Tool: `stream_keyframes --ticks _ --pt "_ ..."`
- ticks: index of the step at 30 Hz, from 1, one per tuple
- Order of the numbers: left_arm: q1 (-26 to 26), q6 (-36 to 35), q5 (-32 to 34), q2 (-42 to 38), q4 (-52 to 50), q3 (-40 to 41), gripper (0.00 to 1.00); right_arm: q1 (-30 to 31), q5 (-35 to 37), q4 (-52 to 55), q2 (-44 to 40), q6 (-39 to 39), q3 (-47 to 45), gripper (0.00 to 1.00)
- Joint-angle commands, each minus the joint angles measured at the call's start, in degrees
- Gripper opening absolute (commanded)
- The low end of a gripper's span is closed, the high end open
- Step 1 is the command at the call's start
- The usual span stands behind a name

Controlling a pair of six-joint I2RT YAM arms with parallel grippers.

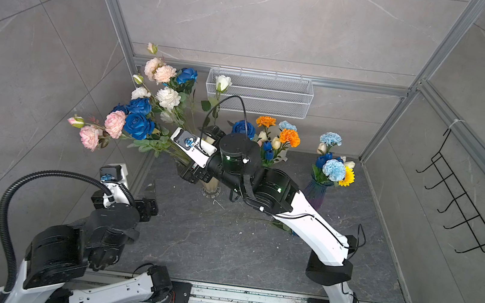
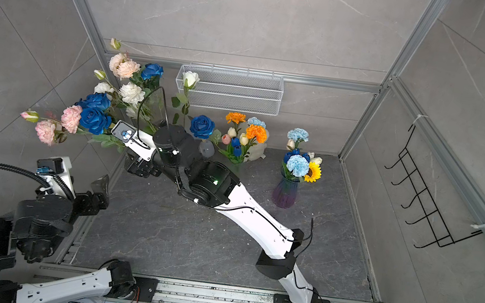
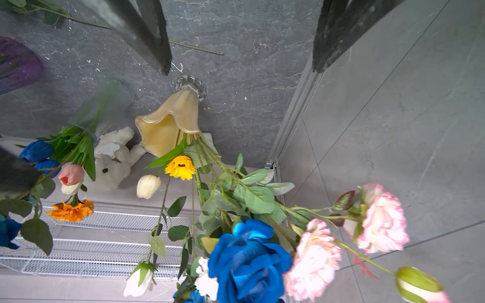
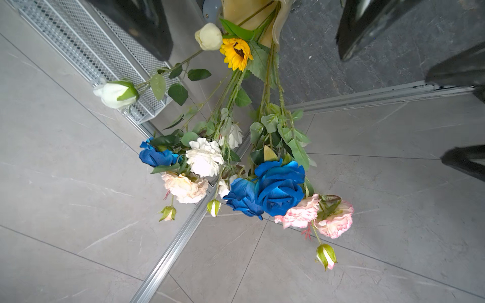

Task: Pick out blue flowers from the vase
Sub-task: Pick up the flower from the vase.

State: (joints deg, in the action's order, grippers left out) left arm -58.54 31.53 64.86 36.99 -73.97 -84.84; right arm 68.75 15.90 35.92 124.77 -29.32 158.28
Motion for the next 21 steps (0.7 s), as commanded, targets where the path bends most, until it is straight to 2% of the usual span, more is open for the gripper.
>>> stream_keyframes --ticks 1,7,14,21 --pt "-0.45 -0.13 4.52 -1.17 -3.88 -5.13 0.85 0.95 1.63 -3.67 5.50 -3.09 2.95 1.00" --pt "-3.74 -1.18 5.83 4.88 -6.77 -9.98 0.87 -0.48 0.27 -2.08 14.70 -0.28 14.52 1.00" --pt "-8.07 -5.47 6.86 7.13 -5.06 -11.75 0.87 -2.71 -0.81 -5.86 15.00 3.74 8.85 1.00" --pt "-8.29 -8.73 7.12 11.89 -6.19 -15.99 0.88 -4.99 -2.00 -7.02 18.62 5.80 12.24 1.00"
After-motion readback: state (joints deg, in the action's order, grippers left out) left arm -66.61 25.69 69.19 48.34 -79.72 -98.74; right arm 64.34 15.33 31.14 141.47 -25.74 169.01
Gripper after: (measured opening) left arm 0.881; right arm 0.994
